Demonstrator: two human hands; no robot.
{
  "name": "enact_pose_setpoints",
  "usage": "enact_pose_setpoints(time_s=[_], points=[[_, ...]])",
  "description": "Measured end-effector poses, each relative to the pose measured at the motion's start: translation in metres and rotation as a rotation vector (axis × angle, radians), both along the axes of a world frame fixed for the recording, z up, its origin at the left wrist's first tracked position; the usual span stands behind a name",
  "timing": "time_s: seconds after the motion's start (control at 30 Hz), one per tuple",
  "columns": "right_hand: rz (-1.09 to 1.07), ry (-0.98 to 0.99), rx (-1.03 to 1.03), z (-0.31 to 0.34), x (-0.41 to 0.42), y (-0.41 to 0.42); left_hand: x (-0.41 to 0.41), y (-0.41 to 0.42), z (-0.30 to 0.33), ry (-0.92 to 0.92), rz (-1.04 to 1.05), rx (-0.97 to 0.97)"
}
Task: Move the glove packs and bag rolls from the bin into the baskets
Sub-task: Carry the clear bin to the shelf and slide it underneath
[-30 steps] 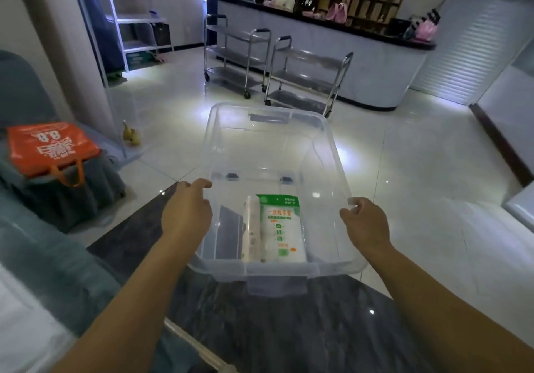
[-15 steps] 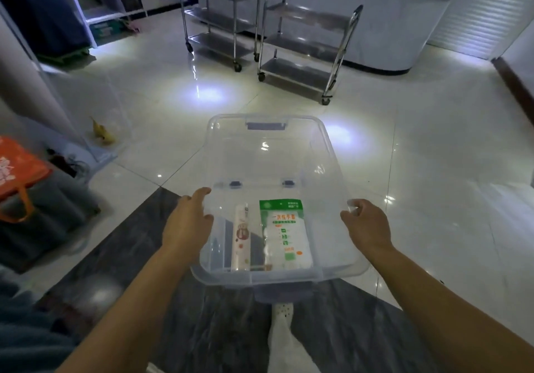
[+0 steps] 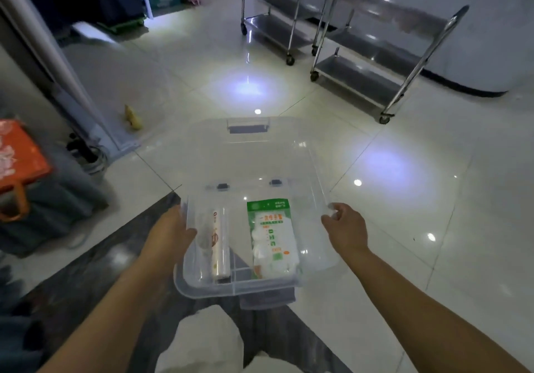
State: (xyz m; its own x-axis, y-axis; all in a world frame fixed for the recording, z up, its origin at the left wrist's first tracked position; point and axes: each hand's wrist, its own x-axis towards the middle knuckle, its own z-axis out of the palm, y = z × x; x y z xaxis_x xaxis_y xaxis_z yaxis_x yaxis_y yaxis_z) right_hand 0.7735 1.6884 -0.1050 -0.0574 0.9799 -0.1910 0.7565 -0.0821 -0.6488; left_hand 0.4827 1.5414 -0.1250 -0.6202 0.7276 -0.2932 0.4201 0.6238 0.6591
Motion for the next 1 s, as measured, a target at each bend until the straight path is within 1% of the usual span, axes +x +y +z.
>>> enact_pose_setpoints(time_s=[0.13,0.27,0.47,0.63,0.77,0.9,1.0], points=[[0.035,-0.004,-0.001,-0.015,-0.061,0.092,-0.058,0.082,-0.014,0.109,0.02,-0.103],[0.013,-0.02,0.008,-0.028,-0.13,0.181,-0.13,0.176,-0.027,0.098,0.007,-0.079],[-0.033,-0.011,0.006,-0.011,-0.227,0.308,-0.236,0.323,-0.015,0.129,0.003,-0.058],[-0.07,0.013,0.022,0.002,-0.277,0.403,-0.292,0.427,-0.008,0.122,-0.032,-0.019],[-0.048,0.003,0.037,-0.001,-0.317,0.49,-0.33,0.505,-0.016,0.103,-0.041,0.02],[0.01,0.025,0.034,-0.012,-0.362,0.585,-0.369,0.587,-0.019,0.11,0.001,0.025],[0.059,0.049,0.025,-0.017,-0.401,0.66,-0.399,0.647,-0.015,0.121,0.076,0.017]])
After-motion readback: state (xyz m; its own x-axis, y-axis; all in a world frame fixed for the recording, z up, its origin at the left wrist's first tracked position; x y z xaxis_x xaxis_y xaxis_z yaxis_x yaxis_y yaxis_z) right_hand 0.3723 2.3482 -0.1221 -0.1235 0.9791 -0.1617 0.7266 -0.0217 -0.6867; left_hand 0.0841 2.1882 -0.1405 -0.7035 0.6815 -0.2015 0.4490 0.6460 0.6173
